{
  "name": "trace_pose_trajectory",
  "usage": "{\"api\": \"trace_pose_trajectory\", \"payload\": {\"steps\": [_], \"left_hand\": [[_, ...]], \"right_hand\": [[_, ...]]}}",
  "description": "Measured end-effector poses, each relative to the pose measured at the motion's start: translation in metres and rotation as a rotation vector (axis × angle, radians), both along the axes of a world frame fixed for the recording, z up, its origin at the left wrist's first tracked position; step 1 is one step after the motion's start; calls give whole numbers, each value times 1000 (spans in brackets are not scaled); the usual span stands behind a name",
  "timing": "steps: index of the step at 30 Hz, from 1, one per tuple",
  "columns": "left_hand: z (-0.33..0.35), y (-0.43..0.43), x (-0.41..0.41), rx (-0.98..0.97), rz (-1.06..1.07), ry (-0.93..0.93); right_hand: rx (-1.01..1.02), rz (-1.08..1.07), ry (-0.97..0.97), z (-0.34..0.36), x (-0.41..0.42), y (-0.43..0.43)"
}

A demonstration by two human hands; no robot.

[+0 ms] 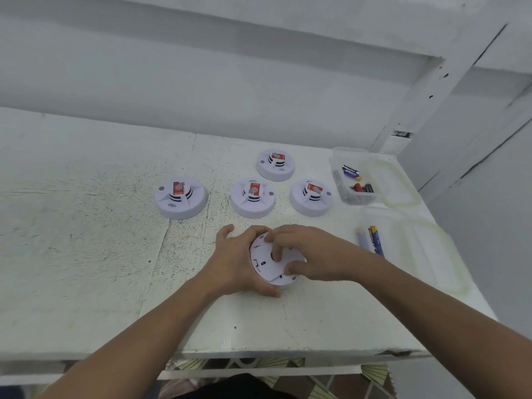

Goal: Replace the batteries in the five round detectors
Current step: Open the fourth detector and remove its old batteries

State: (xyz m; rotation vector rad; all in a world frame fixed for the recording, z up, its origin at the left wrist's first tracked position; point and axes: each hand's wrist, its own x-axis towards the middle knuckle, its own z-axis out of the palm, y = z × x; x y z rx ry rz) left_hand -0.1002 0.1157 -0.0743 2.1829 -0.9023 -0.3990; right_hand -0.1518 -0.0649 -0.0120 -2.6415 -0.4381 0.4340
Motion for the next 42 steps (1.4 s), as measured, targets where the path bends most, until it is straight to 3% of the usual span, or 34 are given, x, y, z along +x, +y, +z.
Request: {"api": "trace_pose_trajectory", "payload": {"steps": [10, 15, 17, 21, 23, 26, 30, 35, 42], "left_hand": [[-3, -1, -1, -25, 11, -9], [-3, -1, 0, -12, 22, -15], [-3, -1, 0, -1, 22, -21], [-2, 1, -1, -21, 21, 5], [-2, 1, -1, -20, 20, 0], [-4, 1, -1, -14, 13, 0], [-3, 0, -2, -32, 16, 6], [-1, 0, -3, -43, 12, 10], [-5, 0, -2, -21, 3, -1]], "right_hand": [[-42, 2, 34, 12, 7, 14], [89, -126, -12, 5, -4, 12], [233, -283, -11, 1, -8, 10], [735, -831, -50, -14, -12, 2], [830, -1065, -83, -22, -13, -2], [523, -1165, -187, -31, -16, -1], [238, -1098, -293, -42, -19, 4], [-170, -935, -275, -50, -17, 2], [-367, -815, -174, -48, -14, -5]]}}
